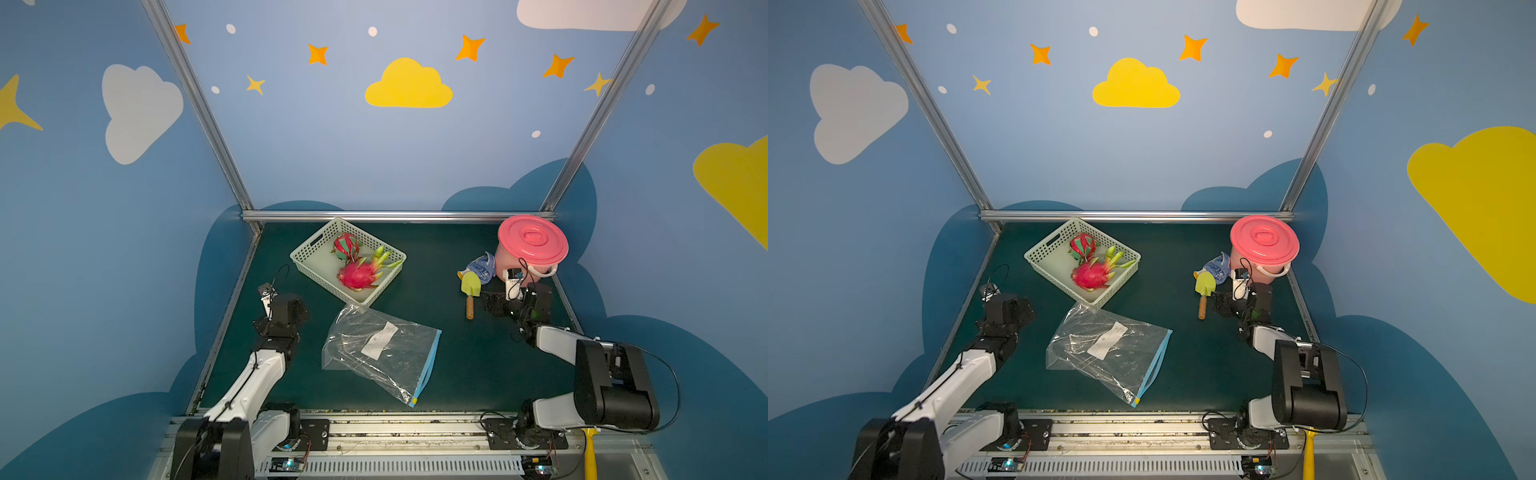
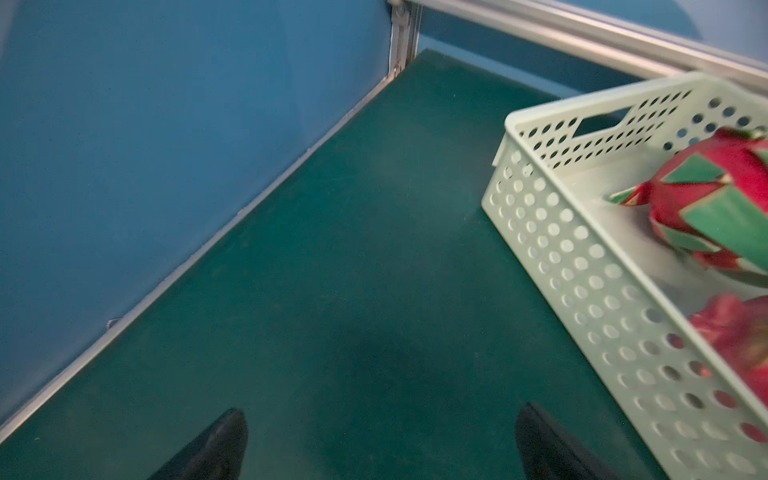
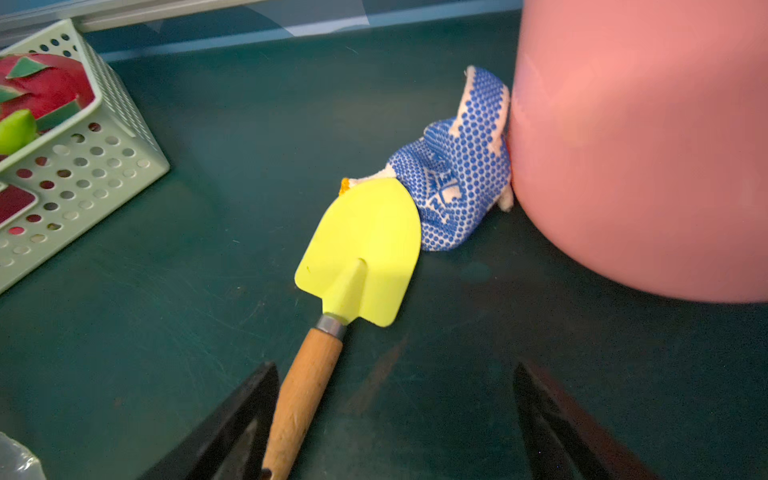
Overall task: Open the zip-top bag and take out the dragon fruit
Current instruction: Reset both arms
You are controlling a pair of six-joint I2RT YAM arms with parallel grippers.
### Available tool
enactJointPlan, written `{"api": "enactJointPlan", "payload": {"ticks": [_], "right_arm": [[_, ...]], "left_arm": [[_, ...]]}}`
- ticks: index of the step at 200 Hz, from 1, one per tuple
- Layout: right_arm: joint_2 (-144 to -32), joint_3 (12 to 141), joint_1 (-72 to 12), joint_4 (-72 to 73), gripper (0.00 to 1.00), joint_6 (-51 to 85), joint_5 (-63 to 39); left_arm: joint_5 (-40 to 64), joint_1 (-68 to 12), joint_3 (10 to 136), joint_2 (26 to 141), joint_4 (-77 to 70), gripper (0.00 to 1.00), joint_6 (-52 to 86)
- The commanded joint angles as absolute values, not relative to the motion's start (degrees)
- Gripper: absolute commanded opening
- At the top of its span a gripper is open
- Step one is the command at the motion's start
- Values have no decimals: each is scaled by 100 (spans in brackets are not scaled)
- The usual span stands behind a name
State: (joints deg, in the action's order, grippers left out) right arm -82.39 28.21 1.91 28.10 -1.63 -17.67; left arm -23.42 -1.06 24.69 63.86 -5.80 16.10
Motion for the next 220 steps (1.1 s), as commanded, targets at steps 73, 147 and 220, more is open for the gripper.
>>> {"api": "enactJointPlan", "payload": {"ticks": [73,147,220], "right_arm": [[-8675,2288,122,4632,88,-215,-1459],[-8663,2287,119,4607,91,-215,-1459],[-8657,2288,116,4611,91,-212,-1459]], "left_arm": [[-722,-60,2655,8647,-3817,100,385],[-526,116,2593,8631,-3884,100,502],[-397,150,2573,8677,-3976,100,493]]}}
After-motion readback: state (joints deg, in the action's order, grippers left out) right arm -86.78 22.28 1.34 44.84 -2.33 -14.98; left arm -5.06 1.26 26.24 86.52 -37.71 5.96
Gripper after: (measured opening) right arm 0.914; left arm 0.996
